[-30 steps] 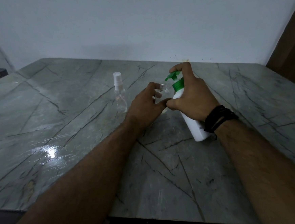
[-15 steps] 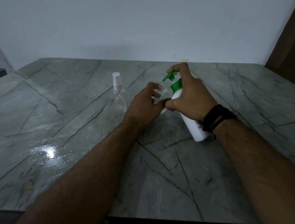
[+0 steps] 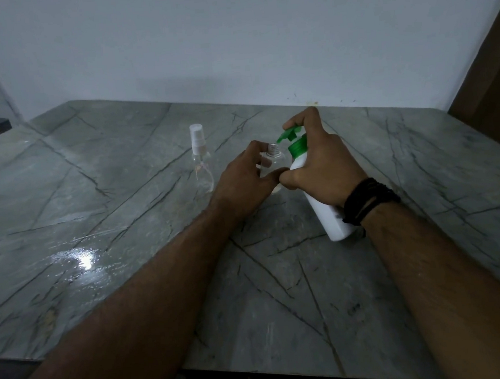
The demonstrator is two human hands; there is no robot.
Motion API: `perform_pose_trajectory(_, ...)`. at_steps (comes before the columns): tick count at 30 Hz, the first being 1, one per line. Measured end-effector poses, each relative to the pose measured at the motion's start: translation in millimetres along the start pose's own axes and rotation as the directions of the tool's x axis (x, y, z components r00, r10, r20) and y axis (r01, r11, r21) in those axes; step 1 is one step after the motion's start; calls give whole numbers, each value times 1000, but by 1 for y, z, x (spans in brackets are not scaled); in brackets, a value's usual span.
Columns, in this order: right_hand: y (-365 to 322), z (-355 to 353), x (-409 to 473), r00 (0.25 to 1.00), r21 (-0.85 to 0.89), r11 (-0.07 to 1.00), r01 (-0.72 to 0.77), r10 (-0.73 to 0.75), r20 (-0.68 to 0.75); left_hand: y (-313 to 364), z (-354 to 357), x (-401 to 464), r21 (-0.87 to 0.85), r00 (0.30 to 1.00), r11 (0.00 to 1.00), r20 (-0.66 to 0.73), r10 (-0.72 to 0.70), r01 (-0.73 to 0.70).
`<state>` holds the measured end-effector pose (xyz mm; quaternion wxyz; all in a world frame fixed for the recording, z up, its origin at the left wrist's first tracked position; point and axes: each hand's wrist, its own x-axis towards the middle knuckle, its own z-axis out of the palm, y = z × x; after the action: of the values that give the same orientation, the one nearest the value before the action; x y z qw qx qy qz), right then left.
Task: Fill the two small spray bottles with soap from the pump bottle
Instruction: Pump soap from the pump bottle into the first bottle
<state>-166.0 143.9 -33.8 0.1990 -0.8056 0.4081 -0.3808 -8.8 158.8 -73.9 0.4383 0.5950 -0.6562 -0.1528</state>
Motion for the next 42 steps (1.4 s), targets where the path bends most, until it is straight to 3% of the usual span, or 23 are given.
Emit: perform_pose_trajectory(42, -1, 2, -2, 1000, -15, 1000, 9, -9, -11, 2, 0, -1, -3, 1000, 1000, -5, -11, 11)
